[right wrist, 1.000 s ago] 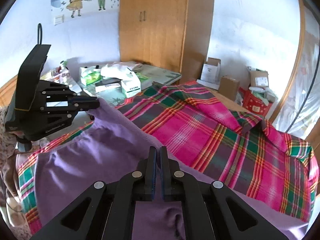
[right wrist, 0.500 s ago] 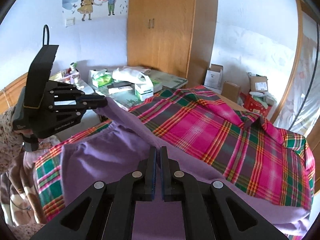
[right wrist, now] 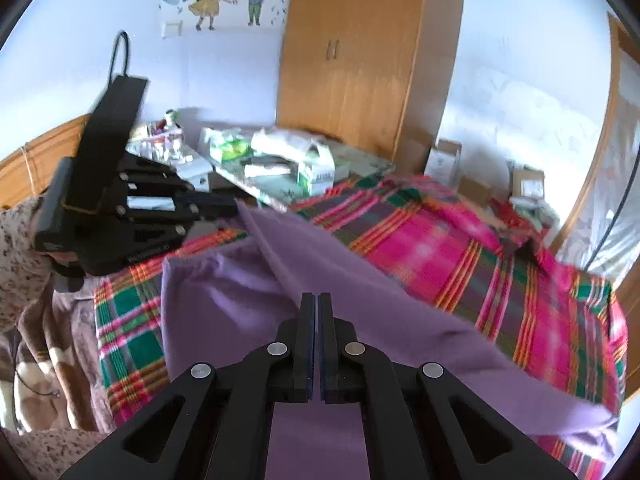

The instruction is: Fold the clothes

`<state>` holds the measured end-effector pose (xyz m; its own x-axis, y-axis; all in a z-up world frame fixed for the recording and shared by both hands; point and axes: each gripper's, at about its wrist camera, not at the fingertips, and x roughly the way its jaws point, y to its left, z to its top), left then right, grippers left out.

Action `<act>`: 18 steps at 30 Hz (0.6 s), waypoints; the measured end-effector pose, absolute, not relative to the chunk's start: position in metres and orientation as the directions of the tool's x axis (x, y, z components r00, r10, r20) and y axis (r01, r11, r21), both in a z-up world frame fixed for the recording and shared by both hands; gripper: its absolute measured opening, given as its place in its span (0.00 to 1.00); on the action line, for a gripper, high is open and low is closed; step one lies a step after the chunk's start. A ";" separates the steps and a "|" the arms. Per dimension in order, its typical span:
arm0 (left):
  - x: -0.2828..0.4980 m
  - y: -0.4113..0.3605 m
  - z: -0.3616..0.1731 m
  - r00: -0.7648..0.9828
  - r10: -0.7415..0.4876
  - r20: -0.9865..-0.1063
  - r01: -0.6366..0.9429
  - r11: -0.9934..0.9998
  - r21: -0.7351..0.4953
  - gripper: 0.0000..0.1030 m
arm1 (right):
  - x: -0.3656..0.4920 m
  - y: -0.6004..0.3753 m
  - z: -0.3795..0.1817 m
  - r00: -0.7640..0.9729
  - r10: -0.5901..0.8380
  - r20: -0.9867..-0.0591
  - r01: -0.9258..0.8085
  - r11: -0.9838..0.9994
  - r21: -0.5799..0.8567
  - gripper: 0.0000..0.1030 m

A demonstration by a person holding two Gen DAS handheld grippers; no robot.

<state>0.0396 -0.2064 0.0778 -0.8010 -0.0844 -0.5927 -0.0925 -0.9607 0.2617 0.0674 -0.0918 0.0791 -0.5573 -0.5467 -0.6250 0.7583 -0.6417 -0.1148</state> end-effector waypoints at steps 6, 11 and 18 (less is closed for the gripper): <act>0.042 -0.210 0.074 -0.795 -0.081 -0.601 -0.088 -0.965 0.247 0.02 | 0.063 -0.088 0.049 -0.554 -0.512 -0.656 0.750 -0.649 -0.127 0.27; 0.042 -0.208 0.070 -0.790 -0.082 -0.608 -0.090 -0.965 0.247 0.02 | 0.053 -0.092 0.028 -0.602 -0.431 -0.672 0.711 -0.673 -0.205 0.32; 0.043 -0.210 0.073 -0.792 -0.081 -0.606 -0.089 -0.965 0.246 0.02 | 0.038 -0.096 0.008 -0.653 -0.341 -0.676 0.667 -0.682 -0.299 0.32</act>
